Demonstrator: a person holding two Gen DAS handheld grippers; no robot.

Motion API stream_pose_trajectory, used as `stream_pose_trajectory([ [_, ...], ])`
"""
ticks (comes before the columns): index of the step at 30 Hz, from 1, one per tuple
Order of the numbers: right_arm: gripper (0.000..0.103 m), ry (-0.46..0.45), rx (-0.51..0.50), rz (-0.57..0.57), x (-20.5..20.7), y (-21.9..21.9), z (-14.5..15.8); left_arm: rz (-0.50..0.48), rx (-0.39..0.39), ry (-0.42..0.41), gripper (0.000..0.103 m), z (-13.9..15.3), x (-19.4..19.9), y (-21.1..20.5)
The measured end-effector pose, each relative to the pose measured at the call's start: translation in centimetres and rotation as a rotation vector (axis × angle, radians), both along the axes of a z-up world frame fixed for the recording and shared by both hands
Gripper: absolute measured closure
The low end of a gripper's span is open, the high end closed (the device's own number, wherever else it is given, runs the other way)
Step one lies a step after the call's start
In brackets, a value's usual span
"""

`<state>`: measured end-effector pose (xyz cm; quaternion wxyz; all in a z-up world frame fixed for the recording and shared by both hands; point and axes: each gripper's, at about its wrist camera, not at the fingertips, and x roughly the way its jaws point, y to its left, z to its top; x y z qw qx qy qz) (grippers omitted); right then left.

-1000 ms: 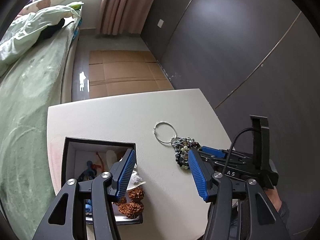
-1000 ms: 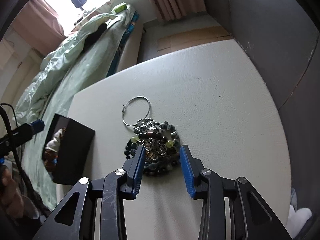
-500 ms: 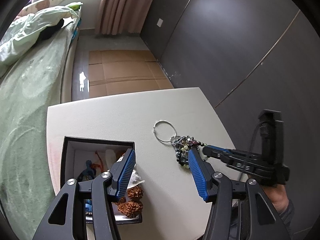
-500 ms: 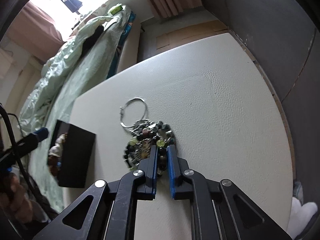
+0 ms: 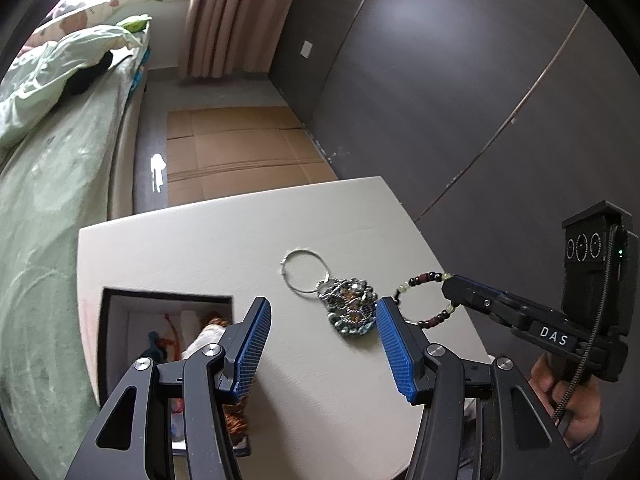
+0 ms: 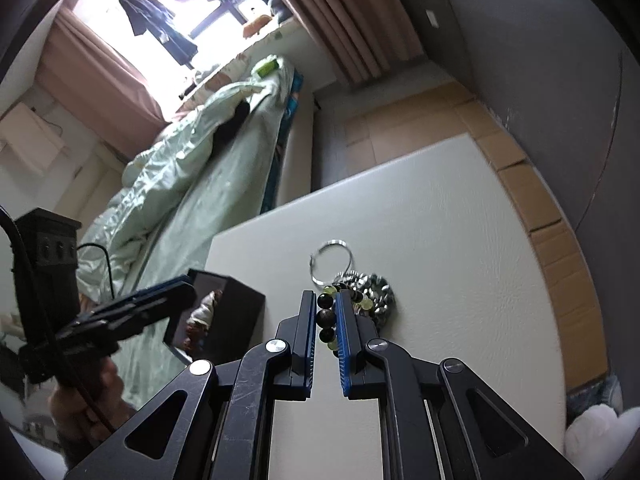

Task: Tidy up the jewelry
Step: 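Lift the beaded bracelet up and away from the pile with the right tool, then grasp the silver keyring with the left tool while the right tool holds the beaded bracelet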

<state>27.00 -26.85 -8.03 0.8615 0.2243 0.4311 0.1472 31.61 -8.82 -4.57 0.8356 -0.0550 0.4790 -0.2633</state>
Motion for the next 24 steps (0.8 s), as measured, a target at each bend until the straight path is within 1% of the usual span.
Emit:
stream_pose_trajectory([
  [2, 0.092, -0.003, 0.007, -0.018, 0.0, -0.5, 0.0, -0.004, 0.011, -0.006, 0.047, 0.1, 0.2, -0.7],
  [4, 0.092, -0.002, 0.013, -0.042, 0.0, -1.2, -0.2, -0.004, 0.038, -0.004, 0.047, -0.1, 0.9, -1.7],
  [7, 0.092, 0.003, 0.030, -0.078, 0.1, -2.3, -0.4, -0.013, 0.095, 0.020, 0.048, -0.9, 2.2, -3.3],
  [10, 0.092, 0.014, 0.057, -0.106, 0.3, -3.4, -0.6, -0.030, 0.143, 0.063, 0.048, -2.3, 3.4, -4.8],
  [14, 0.092, 0.023, 0.078, -0.125, 0.3, -4.4, -0.9, -0.029, 0.245, 0.093, 0.047, -3.8, 4.8, -6.7],
  [15, 0.092, 0.023, 0.085, -0.126, 0.3, -4.6, -0.8, -0.016, 0.271, 0.109, 0.047, -4.2, 5.3, -7.0],
  [17, 0.092, 0.021, 0.097, -0.129, 0.2, -4.9, -0.8, 0.019, 0.279, 0.155, 0.046, -5.0, 6.2, -7.1],
  [20, 0.092, 0.022, 0.116, -0.142, 0.1, -5.6, -0.8, 0.072, 0.289, 0.204, 0.035, -6.1, 7.3, -7.2],
  [24, 0.092, 0.027, 0.141, -0.158, 0.0, -6.4, -1.0, 0.094, 0.317, 0.224, 0.034, -7.0, 8.0, -7.7],
])
